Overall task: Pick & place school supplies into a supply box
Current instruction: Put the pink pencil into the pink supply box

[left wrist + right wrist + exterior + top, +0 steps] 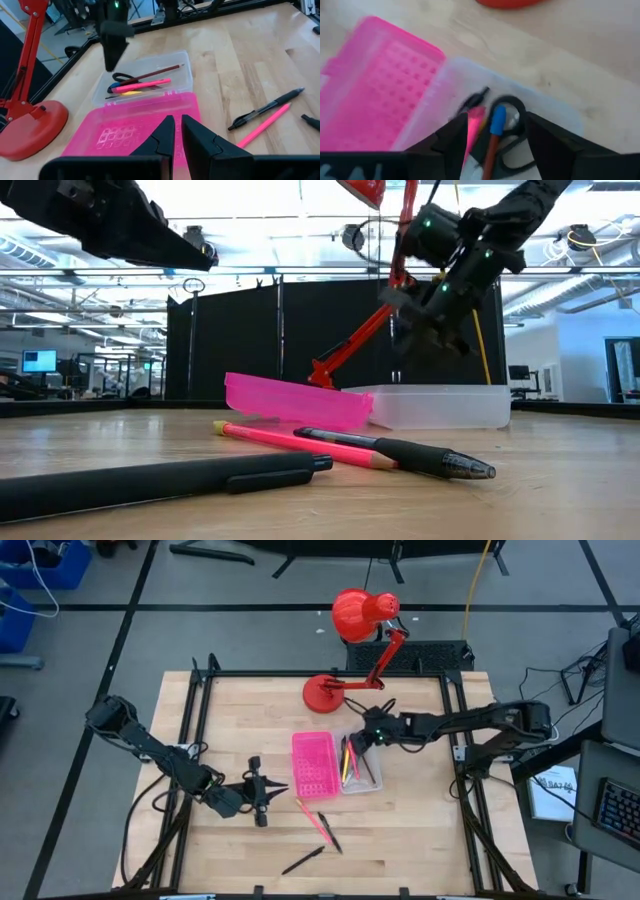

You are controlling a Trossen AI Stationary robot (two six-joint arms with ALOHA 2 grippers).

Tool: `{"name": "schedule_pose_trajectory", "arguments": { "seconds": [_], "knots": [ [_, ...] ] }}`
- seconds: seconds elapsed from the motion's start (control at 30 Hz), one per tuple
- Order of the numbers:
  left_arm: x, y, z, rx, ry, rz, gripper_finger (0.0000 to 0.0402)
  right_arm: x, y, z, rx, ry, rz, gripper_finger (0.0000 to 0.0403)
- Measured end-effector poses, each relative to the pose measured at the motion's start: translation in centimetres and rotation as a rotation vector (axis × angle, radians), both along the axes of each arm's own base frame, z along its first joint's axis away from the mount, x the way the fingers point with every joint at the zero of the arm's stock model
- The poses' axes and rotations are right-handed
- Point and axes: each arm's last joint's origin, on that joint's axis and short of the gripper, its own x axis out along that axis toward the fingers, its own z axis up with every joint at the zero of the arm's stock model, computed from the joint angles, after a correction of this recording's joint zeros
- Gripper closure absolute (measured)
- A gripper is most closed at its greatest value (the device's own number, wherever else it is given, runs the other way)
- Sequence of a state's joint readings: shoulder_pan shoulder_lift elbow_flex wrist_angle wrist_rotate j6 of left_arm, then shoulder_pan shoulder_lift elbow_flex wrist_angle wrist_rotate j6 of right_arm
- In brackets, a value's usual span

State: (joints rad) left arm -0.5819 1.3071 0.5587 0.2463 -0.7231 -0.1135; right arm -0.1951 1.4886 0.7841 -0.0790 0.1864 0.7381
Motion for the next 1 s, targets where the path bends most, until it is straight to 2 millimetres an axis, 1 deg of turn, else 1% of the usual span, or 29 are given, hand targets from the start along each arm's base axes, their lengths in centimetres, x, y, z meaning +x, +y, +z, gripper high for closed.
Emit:
{"name": "schedule_pose_trajectory", "arguments": {
  "seconds": [0.07, 0.17, 0.3, 0.43, 0.53, 0.6, 0.67, 0.77, 0.9, 1.0],
  "knots": [
    [0.0, 0.0, -0.1, 0.006, 0.01, 0.0, 0.036, -0.3, 0.1, 1.1, -0.039, -0.018, 0.04, 0.0212],
    [0.0, 0.0, -0.1, 0.007, 0.01, 0.002, 0.036, -1.2, 0.2, 3.2, -0.156, -0.042, 0.153, 0.0217],
    [0.0, 0.2, -0.1, 0.008, 0.007, 0.012, 0.036, -2.8, 1.7, 6.2, -0.346, -0.057, 0.366, 0.0237],
    [0.2, 0.6, -0.1, 0.004, 0.008, 0.031, 0.036, -4.9, 3.6, 8.2, -0.498, -0.161, 0.547, 0.0286],
    [0.2, 0.7, -0.3, -0.014, 0.027, 0.052, 0.036, -6.6, 4.5, 8.6, -0.559, -0.28, 0.653, 0.0339],
    [0.1, 0.8, -0.5, -0.006, 0.038, 0.052, 0.036, -7.6, 4.9, 8.5, -0.59, -0.375, 0.681, 0.0377],
    [0.1, 0.8, -0.5, 0.035, 0.052, 0.036, 0.036, -8.6, 5.2, 7.7, -0.616, -0.451, 0.7, 0.0396],
    [0.3, 0.9, -0.4, 0.082, 0.051, 0.021, 0.036, -9.7, 5.4, 5.8, -0.648, -0.51, 0.729, 0.0391],
    [0.5, 1.2, -0.3, 0.072, 0.04, 0.023, 0.036, -11.1, 5.5, 2.7, -0.668, -0.493, 0.747, 0.04],
    [0.6, 1.4, -0.3, 0.043, 0.038, 0.035, 0.036, -12.0, 5.7, 0.9, -0.712, -0.497, 0.804, 0.04]
  ]
}}
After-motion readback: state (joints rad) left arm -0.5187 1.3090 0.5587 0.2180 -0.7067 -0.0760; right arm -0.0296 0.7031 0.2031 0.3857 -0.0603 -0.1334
